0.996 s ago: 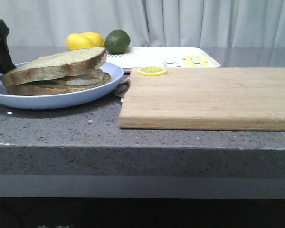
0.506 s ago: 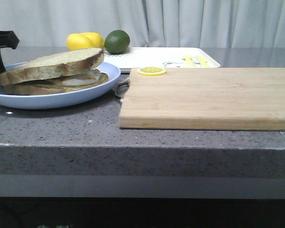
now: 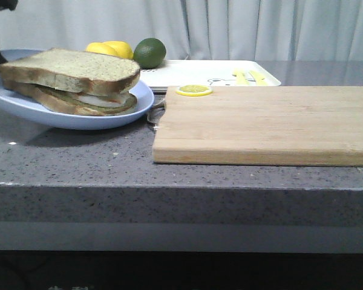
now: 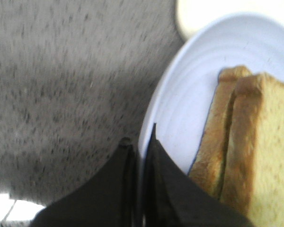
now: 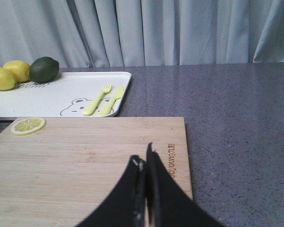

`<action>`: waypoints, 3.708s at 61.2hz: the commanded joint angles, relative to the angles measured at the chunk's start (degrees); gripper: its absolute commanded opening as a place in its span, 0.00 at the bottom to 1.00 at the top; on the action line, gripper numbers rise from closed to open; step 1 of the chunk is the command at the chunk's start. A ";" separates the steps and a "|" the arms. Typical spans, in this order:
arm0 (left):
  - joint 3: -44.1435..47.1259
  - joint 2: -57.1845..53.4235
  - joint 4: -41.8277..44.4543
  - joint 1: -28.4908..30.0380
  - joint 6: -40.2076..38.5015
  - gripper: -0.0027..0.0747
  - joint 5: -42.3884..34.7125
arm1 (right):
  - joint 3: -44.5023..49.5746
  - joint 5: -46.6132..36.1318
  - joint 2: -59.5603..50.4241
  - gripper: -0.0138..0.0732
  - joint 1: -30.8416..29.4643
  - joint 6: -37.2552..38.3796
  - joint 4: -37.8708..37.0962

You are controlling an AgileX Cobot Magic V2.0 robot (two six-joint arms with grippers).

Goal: Place bread and move sandwich to tray
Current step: 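Lift the blue plate and carry it onto the white tray, then lower the plate onto the tray and open the left gripper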

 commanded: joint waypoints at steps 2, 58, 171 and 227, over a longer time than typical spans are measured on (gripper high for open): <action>-6.47 -2.79 -8.19 0.65 4.58 0.01 -0.35 | -1.43 -3.91 0.31 0.09 -0.17 -0.48 0.13; -75.74 45.88 -22.38 -2.11 2.38 0.01 15.97 | -1.43 -3.44 0.31 0.09 -0.17 -0.48 0.13; -79.19 48.40 -17.54 -5.03 8.01 0.71 13.60 | -1.32 -3.31 0.31 0.09 -0.17 -0.48 0.13; -84.76 48.52 -17.68 -3.83 8.01 0.01 19.72 | -1.32 -3.31 0.31 0.09 -0.17 -0.48 0.13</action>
